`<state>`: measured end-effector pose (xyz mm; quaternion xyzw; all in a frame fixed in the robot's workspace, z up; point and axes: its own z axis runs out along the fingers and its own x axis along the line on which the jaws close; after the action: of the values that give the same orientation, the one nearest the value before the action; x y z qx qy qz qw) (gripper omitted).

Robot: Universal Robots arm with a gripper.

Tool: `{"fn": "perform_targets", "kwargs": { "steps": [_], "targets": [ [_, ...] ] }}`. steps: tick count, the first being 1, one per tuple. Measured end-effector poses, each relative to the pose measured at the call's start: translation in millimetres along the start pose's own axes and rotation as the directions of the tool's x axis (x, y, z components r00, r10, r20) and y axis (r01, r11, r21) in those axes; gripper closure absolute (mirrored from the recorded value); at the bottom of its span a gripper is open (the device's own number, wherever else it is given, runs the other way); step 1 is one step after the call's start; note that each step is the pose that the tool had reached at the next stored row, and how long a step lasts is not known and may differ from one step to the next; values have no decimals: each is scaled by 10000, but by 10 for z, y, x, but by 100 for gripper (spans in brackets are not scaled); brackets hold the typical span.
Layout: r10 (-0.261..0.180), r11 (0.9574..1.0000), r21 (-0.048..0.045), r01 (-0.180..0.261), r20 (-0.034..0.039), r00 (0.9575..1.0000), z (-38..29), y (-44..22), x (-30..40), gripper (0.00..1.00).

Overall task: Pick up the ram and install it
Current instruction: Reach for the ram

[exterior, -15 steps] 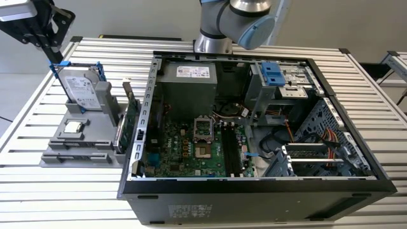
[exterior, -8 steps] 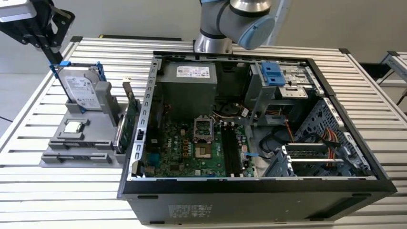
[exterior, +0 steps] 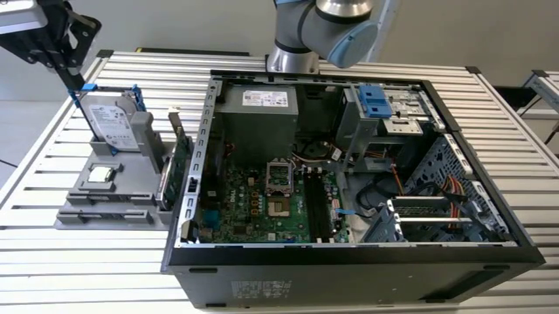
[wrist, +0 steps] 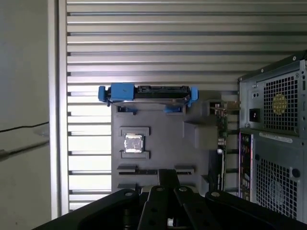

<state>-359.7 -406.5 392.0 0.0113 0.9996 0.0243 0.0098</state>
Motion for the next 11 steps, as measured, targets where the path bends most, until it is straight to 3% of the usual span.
{"fn": "perform_targets", "kwargs": {
  "steps": [11],
  "targets": [
    [1, 10000, 0, -1, 0, 10000, 3, -84, -1, 100]
  ]
}}
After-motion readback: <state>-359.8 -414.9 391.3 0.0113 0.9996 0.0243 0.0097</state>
